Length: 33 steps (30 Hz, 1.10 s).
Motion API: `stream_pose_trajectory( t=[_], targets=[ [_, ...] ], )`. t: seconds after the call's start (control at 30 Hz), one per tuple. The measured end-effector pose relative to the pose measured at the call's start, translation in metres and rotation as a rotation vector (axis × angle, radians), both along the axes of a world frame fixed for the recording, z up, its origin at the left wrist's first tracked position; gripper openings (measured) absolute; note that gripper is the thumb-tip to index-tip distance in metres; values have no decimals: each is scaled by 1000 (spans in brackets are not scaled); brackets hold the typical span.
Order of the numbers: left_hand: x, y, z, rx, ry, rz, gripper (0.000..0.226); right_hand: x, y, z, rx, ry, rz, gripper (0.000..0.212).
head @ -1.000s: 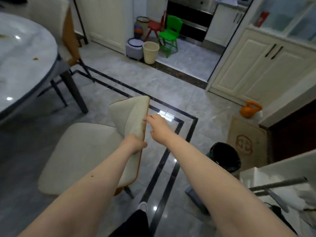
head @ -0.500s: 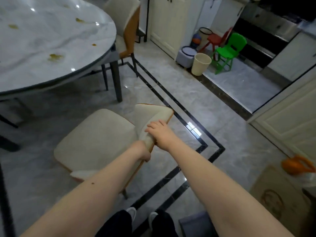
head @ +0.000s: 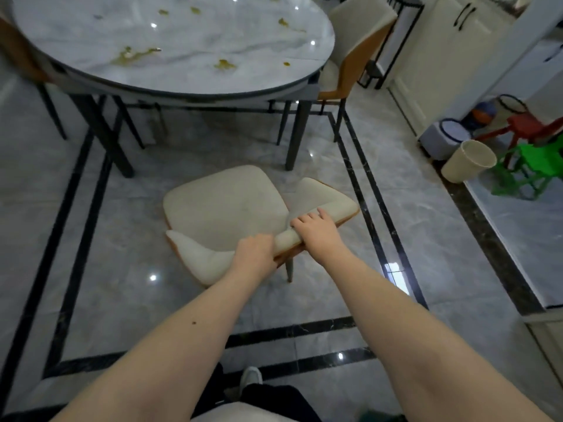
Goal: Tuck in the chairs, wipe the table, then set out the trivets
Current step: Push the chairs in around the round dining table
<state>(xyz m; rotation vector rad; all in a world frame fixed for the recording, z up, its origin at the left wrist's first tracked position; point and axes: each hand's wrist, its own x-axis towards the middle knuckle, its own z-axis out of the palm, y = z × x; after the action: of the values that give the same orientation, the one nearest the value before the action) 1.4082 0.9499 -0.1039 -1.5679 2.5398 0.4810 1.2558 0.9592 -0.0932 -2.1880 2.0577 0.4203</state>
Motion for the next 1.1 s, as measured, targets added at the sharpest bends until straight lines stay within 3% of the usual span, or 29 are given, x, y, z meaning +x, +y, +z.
stream_pose_trajectory(
  t=[0.13,0.6,1.1],
  targets=[
    [2,-8,1,-32,-2,-68,40,-3,-7,1,-26,18,75,37],
    [29,-93,4,-94,-90,-203,34,28,-83,5,-7,12,30,44],
    [68,-301,1,-161,-67,-326,42,70,-271,5,5,22,-86,38]
  ],
)
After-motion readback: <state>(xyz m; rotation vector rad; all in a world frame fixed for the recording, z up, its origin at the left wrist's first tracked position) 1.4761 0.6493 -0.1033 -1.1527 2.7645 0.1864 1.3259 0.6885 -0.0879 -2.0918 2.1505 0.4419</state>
